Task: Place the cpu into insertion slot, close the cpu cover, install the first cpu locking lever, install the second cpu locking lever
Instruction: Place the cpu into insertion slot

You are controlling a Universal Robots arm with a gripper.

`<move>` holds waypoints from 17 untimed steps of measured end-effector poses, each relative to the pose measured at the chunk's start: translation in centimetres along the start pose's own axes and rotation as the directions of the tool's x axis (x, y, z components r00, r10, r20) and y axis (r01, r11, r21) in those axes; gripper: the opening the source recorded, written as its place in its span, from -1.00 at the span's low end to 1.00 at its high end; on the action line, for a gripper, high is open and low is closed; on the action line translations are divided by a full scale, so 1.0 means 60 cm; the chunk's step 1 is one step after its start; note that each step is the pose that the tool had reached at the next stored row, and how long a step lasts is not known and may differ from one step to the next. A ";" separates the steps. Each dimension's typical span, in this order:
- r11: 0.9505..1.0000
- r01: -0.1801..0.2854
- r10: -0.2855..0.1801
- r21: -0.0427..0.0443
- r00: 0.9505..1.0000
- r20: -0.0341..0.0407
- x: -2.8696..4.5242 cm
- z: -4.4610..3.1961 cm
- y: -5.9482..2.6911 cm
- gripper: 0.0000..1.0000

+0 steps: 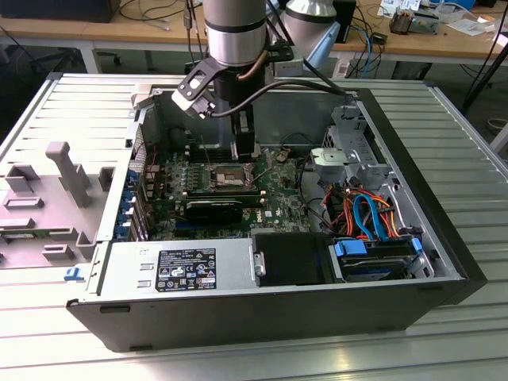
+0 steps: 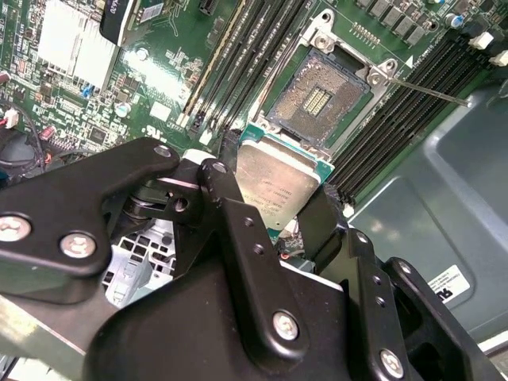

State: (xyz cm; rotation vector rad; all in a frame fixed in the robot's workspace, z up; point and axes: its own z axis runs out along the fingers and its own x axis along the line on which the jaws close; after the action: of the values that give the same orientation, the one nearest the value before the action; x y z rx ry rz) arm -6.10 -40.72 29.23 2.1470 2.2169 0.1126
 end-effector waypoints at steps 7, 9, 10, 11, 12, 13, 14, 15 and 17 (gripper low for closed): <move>1.000 0.000 0.000 0.000 1.000 0.000 0.000 0.000 -0.003 0.09; 1.000 0.000 0.000 0.000 1.000 0.000 0.000 0.000 -0.004 0.09; 1.000 0.000 0.000 0.000 1.000 0.000 0.000 0.000 -0.005 0.09; 1.000 0.000 0.000 0.000 1.000 0.000 0.000 0.000 -0.005 0.09; 1.000 0.000 0.000 0.000 1.000 0.000 0.000 0.000 -0.006 0.09; 1.000 0.000 0.000 0.000 1.000 0.000 0.000 0.000 -0.006 0.09; 1.000 0.000 0.000 0.000 1.000 0.000 0.000 0.000 -0.007 0.09; 1.000 0.000 0.000 0.000 1.000 0.000 0.000 0.000 -0.007 0.09; 1.000 0.000 0.000 0.000 1.000 0.000 0.000 0.000 -0.008 0.09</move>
State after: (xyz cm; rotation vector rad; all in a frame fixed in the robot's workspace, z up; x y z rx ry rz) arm -6.60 -40.72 29.17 2.1470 2.2169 0.1126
